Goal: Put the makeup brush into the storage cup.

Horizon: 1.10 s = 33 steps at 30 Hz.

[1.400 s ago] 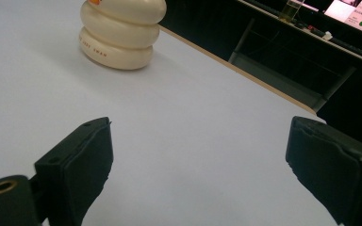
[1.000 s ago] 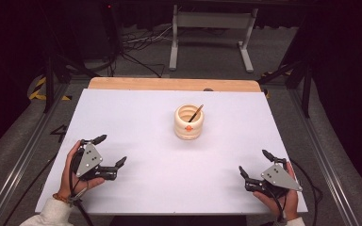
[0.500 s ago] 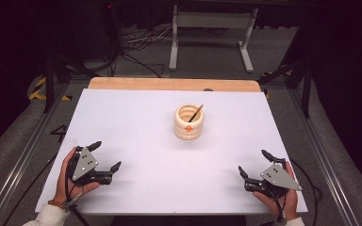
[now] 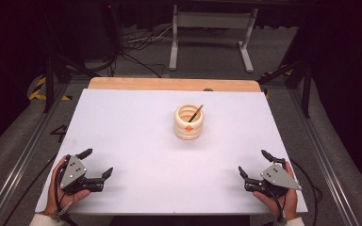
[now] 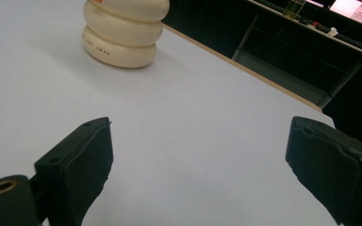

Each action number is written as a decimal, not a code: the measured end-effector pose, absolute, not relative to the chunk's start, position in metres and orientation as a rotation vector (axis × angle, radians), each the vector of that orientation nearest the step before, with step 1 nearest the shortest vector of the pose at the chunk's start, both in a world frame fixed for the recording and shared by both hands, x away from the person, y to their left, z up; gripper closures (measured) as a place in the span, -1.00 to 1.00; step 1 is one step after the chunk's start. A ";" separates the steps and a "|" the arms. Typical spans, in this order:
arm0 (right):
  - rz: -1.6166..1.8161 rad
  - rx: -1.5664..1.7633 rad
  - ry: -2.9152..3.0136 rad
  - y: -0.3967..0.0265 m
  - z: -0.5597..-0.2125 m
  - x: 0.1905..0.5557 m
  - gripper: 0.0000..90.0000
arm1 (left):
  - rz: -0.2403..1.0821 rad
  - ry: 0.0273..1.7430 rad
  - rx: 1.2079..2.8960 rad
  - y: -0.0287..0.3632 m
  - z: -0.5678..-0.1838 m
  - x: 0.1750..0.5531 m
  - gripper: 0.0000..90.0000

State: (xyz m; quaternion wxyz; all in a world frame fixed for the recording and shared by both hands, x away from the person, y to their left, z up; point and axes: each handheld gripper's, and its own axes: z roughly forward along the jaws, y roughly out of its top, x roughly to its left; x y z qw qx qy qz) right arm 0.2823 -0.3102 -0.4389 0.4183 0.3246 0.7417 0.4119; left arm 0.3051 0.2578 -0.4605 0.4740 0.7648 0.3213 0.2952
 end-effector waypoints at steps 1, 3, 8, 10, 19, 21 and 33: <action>1.033 0.815 1.860 -0.310 -0.439 0.282 -0.81 | 0.715 0.792 1.861 0.259 -0.460 0.304 -0.85; 1.033 0.818 1.858 -0.311 -0.439 0.282 -0.81 | 0.718 0.793 1.845 0.260 -0.459 0.302 -0.85; 1.036 0.816 1.857 -0.311 -0.439 0.282 -0.81 | 0.704 0.800 1.816 0.260 -0.458 0.299 -0.85; 1.034 0.816 1.858 -0.311 -0.439 0.283 -0.81 | 0.708 0.795 1.815 0.260 -0.457 0.299 -0.85; 1.035 0.811 1.852 -0.310 -0.438 0.282 -0.81 | 0.703 0.779 1.806 0.258 -0.455 0.299 -0.84; 1.034 0.806 1.855 -0.309 -0.437 0.282 -0.81 | 0.700 0.778 1.804 0.258 -0.455 0.299 -0.84; 1.032 0.806 1.861 -0.309 -0.438 0.283 -0.81 | 0.695 0.763 1.822 0.255 -0.455 0.299 -0.84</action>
